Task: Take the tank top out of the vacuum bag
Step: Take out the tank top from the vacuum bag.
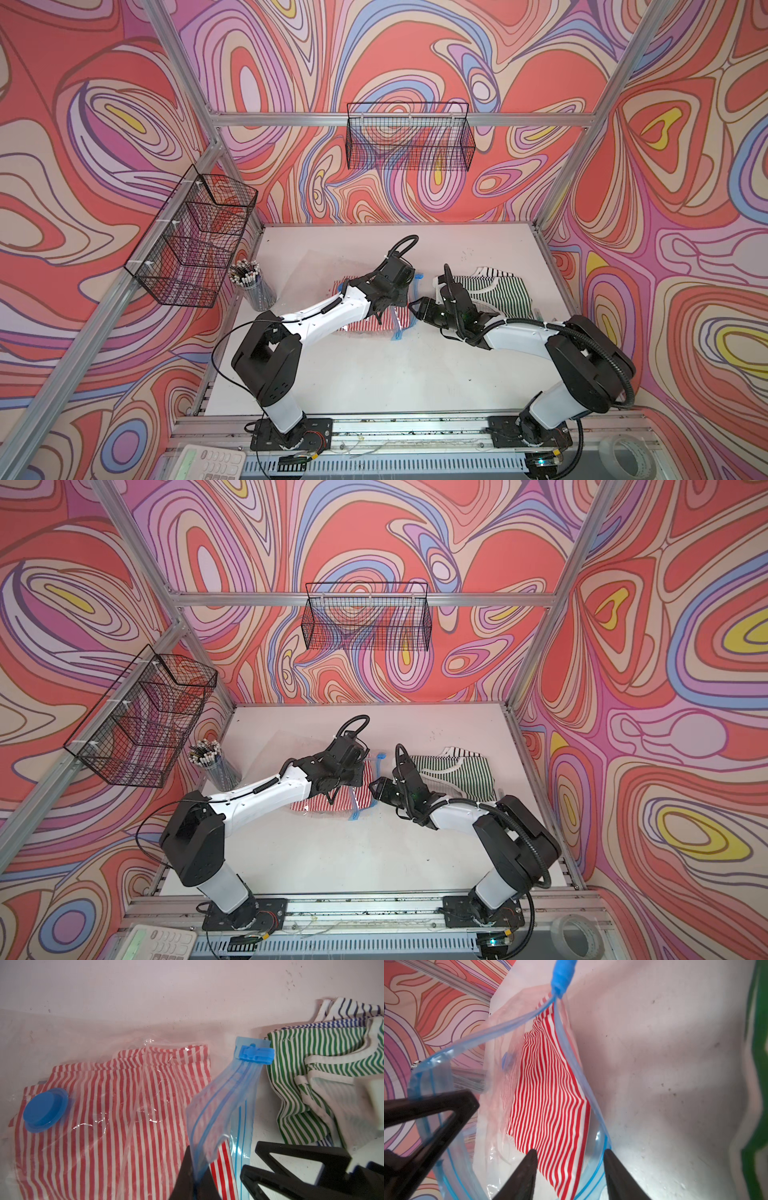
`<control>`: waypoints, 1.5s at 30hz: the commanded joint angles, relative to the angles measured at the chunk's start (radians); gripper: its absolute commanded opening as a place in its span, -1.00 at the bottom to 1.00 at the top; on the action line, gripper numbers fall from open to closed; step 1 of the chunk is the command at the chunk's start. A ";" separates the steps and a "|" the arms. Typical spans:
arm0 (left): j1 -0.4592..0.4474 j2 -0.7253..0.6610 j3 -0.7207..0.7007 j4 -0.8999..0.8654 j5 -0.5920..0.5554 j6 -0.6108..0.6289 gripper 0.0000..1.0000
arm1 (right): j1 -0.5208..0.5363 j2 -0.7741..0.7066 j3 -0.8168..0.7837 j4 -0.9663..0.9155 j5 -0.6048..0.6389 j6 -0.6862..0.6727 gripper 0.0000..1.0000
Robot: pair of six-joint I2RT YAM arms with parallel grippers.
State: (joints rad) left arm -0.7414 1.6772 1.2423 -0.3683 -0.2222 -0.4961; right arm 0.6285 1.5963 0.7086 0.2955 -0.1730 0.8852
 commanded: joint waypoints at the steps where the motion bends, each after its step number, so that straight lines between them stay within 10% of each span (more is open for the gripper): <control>1: 0.002 -0.030 -0.017 0.045 -0.025 -0.015 -1.00 | 0.017 0.026 0.033 0.056 0.015 0.016 0.02; 12: 0.003 -0.011 -0.015 0.031 0.004 -0.020 -1.00 | 0.039 0.205 0.096 0.101 -0.006 0.011 -0.34; 45: 0.008 -0.045 -0.047 0.016 0.051 -0.023 -1.00 | 0.060 0.267 0.188 0.008 0.109 -0.104 -0.29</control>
State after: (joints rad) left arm -0.7391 1.6730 1.2026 -0.3477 -0.1722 -0.5087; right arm 0.6834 1.8492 0.8661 0.2802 -0.0677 0.7925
